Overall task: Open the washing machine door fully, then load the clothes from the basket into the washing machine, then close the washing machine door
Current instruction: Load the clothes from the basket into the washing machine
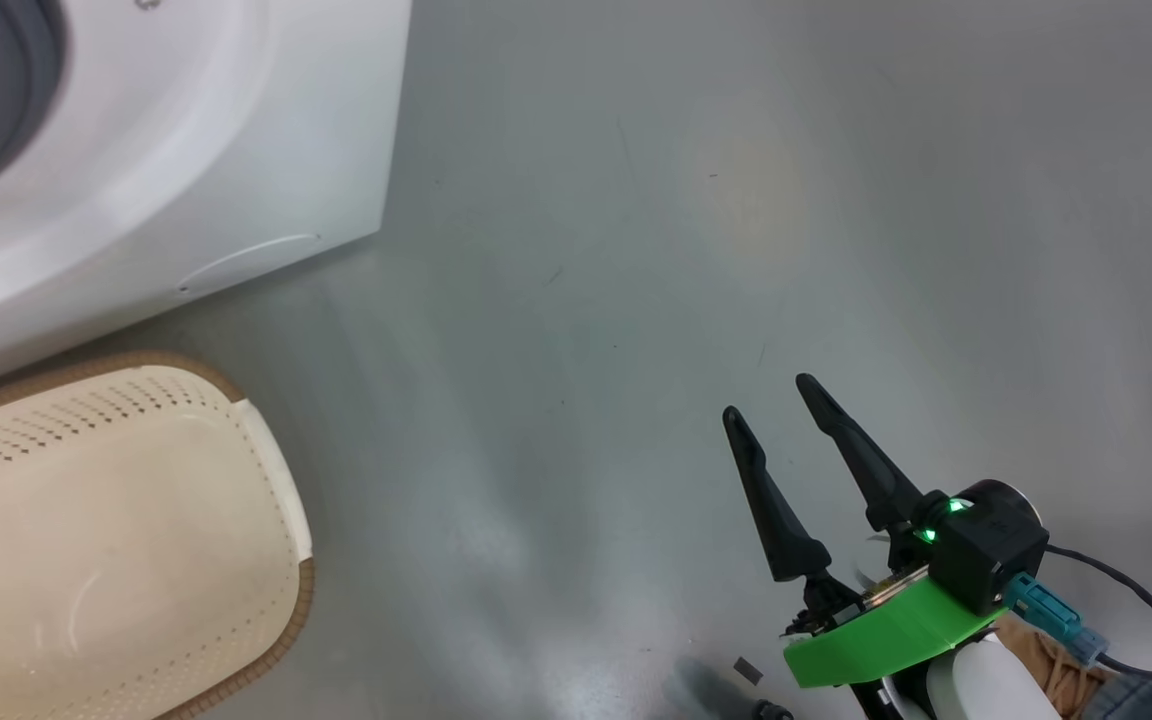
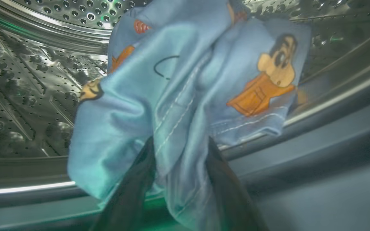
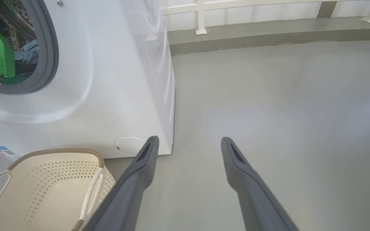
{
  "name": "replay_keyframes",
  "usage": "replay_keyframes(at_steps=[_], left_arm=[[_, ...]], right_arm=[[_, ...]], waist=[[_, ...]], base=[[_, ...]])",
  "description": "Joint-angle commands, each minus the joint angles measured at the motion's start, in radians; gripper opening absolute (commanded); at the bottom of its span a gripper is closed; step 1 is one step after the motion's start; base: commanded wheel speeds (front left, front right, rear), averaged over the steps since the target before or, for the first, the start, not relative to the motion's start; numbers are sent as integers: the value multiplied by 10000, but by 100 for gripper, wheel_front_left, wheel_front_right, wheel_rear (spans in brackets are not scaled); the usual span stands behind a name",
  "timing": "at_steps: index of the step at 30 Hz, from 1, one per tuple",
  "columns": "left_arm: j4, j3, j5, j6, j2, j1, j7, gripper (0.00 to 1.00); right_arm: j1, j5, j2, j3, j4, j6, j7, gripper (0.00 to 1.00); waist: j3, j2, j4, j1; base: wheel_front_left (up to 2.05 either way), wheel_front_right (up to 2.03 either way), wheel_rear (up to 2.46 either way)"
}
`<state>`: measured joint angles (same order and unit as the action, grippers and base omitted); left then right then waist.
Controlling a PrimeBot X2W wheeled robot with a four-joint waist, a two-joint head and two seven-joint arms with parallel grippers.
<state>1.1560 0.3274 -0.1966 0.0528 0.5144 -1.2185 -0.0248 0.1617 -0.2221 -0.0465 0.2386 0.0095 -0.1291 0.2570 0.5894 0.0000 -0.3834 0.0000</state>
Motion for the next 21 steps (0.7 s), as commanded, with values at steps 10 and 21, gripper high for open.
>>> replay_keyframes(at_steps=[10,21], left_arm=[[358,-43,117,549,755,-866,-252,0],[191,-1233,-1079,990,1105,-2075,-1299,0]], right_arm=[[-432,-63,-37,180,-374,-16,48,100],[-768,-159,-37,261,-705,-16,48,100]], waist=[[245,0,-196,0],[831,0,-575,0]], base=[[0,0,0],[0,0,0]])
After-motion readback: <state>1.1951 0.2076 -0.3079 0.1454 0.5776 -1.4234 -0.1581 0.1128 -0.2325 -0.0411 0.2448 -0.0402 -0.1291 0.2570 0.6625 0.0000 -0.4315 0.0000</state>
